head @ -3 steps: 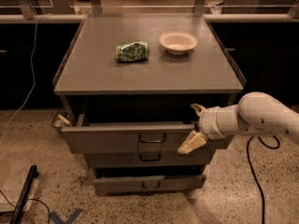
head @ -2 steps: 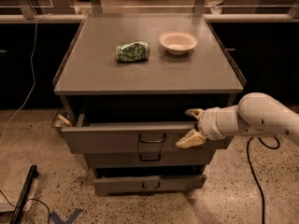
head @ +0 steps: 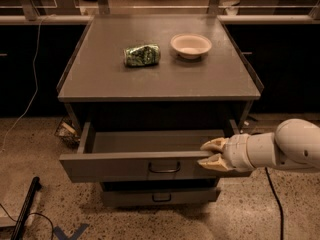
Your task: Open top drawer
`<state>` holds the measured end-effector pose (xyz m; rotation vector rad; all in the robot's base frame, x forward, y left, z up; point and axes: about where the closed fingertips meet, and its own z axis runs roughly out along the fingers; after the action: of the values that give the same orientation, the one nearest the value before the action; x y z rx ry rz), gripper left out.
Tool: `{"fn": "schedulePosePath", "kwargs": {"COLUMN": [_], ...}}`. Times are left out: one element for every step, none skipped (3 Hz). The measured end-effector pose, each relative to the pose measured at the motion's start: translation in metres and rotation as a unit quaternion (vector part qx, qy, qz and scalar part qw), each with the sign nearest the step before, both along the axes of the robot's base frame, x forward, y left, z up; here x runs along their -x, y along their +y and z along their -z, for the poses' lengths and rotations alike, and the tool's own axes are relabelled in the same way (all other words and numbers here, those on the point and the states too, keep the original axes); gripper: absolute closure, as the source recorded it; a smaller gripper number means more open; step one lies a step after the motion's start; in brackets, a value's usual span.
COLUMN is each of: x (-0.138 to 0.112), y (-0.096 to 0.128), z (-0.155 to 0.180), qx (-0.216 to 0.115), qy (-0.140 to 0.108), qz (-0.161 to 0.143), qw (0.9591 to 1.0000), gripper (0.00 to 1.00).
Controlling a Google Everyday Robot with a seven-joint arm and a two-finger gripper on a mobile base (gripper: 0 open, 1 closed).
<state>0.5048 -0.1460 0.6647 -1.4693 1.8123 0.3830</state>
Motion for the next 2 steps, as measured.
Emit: {"fn": "schedulePosePath", "kwargs": {"x": [0.0006,0.0006], "y": [0.0000,0.0000], "z": [-0.0023,-0.0023], "qx": [0.000,0.000], "qy": [0.000,0.000], "qz": [0.000,0.000], "qw": [1.0000,1.0000], "gripper": [0.98,0.76]}}
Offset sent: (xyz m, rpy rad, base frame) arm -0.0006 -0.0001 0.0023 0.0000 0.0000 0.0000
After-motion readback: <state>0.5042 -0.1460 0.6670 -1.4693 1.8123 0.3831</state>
